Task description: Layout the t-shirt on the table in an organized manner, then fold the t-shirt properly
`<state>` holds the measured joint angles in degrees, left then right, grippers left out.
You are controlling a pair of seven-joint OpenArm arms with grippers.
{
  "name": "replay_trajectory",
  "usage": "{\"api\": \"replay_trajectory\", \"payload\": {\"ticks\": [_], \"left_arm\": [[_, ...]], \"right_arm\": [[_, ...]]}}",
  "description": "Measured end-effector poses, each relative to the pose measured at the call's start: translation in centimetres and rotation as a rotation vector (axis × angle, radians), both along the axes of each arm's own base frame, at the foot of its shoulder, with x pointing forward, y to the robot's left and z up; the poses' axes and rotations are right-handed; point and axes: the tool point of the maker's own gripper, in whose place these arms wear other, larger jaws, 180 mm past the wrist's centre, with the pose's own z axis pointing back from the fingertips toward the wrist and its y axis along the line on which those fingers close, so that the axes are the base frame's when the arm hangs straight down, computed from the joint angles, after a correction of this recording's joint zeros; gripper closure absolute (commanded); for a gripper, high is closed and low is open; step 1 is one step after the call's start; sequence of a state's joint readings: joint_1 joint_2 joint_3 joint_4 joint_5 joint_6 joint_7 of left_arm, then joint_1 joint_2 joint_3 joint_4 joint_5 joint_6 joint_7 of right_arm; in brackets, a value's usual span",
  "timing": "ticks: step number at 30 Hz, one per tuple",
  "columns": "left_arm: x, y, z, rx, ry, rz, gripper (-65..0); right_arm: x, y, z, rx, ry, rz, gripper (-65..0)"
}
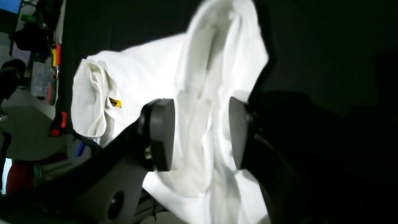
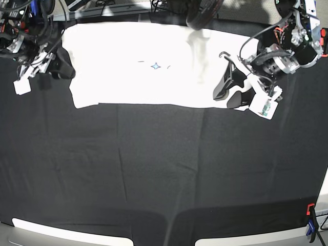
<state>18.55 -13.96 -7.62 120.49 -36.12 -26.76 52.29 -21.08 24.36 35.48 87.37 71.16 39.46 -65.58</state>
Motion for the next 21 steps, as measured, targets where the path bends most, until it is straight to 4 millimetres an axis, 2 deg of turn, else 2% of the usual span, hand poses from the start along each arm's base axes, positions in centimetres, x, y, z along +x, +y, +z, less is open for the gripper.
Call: {"api": "replay_trajectory", "payload": {"ticks": [5, 13, 21], "left_arm": [[0.0, 0.0, 0.0, 0.000, 0.000, 0.000, -23.2], [0.0, 0.0, 0.0, 0.000, 0.000, 0.000, -23.2], [0.0, 0.0, 0.0, 0.000, 0.000, 0.000, -23.2]], "right_arm": [[-0.4, 0.3, -0.4, 0.003, 0.015, 0.010, -26.7], [-2.2, 4.3, -3.0, 0.017, 0.113, 0.140, -26.7], [-1.9, 4.2, -2.9, 0.006, 0.111, 0.146, -26.7]]}}
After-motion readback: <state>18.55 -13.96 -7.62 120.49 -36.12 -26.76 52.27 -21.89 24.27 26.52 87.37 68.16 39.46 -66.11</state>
